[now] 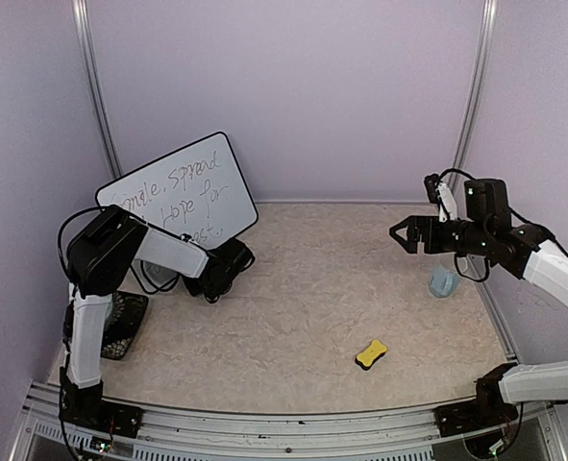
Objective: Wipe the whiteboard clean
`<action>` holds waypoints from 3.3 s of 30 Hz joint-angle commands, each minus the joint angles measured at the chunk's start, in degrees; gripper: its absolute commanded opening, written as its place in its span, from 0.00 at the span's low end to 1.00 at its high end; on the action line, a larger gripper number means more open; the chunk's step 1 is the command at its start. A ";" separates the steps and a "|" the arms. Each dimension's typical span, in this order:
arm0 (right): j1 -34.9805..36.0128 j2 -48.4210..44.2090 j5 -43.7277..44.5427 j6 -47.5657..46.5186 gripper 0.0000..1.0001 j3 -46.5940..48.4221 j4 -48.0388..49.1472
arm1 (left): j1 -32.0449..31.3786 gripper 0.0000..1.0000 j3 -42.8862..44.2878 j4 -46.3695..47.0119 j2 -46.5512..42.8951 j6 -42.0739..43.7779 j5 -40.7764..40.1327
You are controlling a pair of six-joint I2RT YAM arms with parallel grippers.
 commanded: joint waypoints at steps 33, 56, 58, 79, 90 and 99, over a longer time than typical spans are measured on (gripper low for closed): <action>17.34 10.58 8.97 -12.24 1.00 14.60 -27.96 | -27.47 0.54 -7.03 -8.98 -7.44 -6.71 3.25; 24.73 5.78 -0.98 -68.55 0.92 -5.39 -23.73 | -30.91 0.99 -17.81 -27.22 -49.09 -9.21 1.81; 25.07 7.54 -3.14 -68.28 0.86 -4.28 -23.56 | -29.33 0.99 -19.08 -26.86 -52.51 -7.05 2.94; 29.17 18.39 4.48 -70.76 0.84 -7.49 -15.87 | -13.97 0.99 -31.43 -21.25 -73.37 4.95 11.54; 29.17 21.22 7.55 -71.24 0.72 -8.85 -12.94 | -10.28 0.99 -33.89 -18.82 -75.82 7.37 14.75; 29.17 22.97 6.24 -71.34 0.68 -8.74 -12.89 | -9.34 0.99 -34.49 -18.09 -76.34 8.12 15.65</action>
